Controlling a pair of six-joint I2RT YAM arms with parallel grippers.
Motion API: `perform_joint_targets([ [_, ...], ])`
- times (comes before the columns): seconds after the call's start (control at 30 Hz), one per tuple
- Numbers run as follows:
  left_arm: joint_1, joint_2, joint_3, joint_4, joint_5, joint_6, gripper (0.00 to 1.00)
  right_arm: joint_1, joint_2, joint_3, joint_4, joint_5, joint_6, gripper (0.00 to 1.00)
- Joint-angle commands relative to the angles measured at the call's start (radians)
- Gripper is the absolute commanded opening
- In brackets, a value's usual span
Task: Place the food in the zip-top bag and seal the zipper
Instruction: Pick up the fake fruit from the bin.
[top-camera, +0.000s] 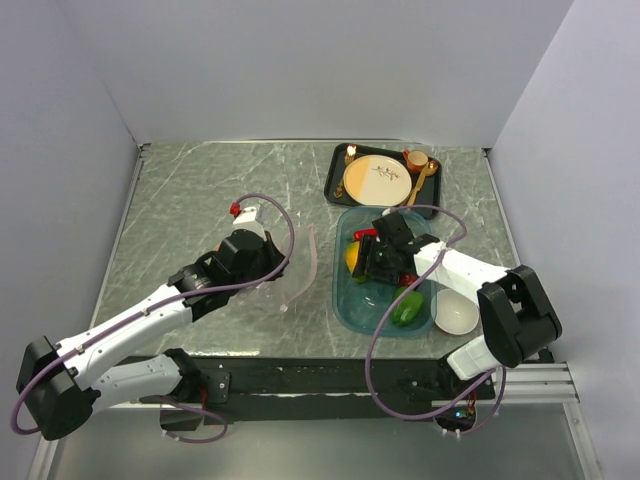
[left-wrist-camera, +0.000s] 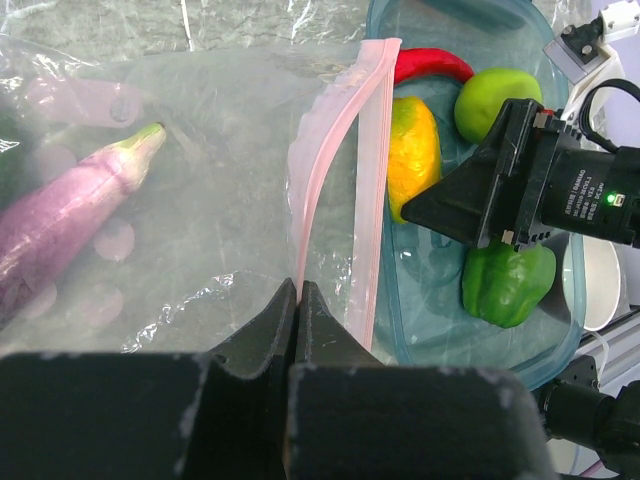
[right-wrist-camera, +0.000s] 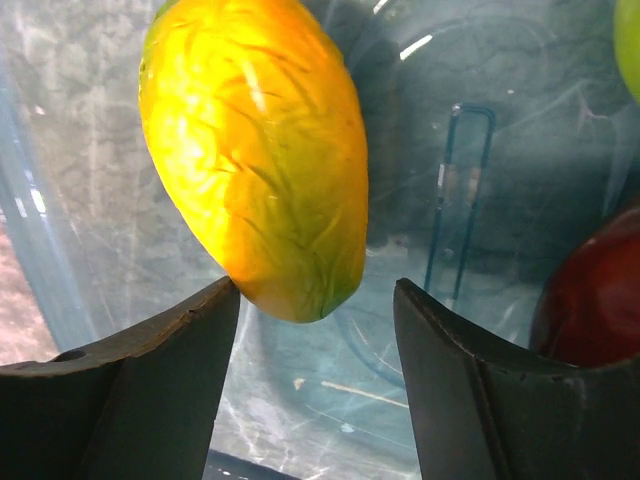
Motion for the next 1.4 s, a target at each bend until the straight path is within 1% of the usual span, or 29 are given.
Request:
perform_joint_targets([
  [0.0,-0.004,-0.001,0.005,0.047,0.002,0.001,0.01,0.007,-0.015,0.046,-0.035,0.048,-0.034,0.71],
  [0.13,-0.004,0.005,0.009,0.049,0.005,0.003,0.01,0.007,-0.014,0.064,-0.051,0.076,-0.054,0.71],
  [0.4,-0.004,0.005,0.005,0.05,0.004,0.0,0.01,0.008,-0.002,0.099,-0.042,0.053,-0.071,0.72],
  [0.63,-0.004,0.009,0.008,0.046,-0.001,0.005,0.01,0.008,0.058,0.139,-0.046,0.051,-0.096,0.72],
  [0.73,-0.004,0.016,0.012,0.044,0.0,0.008,0.01,0.008,0.081,0.141,-0.04,0.036,-0.088,0.72],
  [0.93,-0.004,0.009,0.008,0.043,-0.004,0.006,0.01,0.013,0.078,0.118,-0.017,0.017,-0.077,0.71],
  [1.03,-0.004,0.008,0.003,0.047,-0.001,0.003,0.01,0.013,0.078,0.112,-0.014,0.014,-0.079,0.67],
  [1.13,-0.004,0.011,0.006,0.047,-0.001,0.006,0.01,0.013,0.078,0.109,-0.009,0.007,-0.081,0.61],
  [1.17,-0.004,0.009,0.008,0.046,-0.001,0.006,0.01,0.014,0.078,0.104,-0.006,0.002,-0.081,0.55],
  [1.23,-0.004,0.011,0.011,0.047,0.0,0.008,0.01,0.014,0.069,0.101,-0.005,0.002,-0.077,0.49],
  [1.27,-0.002,0.013,0.012,0.046,0.0,0.009,0.01,0.014,0.067,0.098,-0.005,0.002,-0.076,0.43],
  [1.37,-0.004,0.011,0.011,0.044,0.0,0.009,0.01,0.017,0.045,0.089,-0.003,0.005,-0.074,0.38],
])
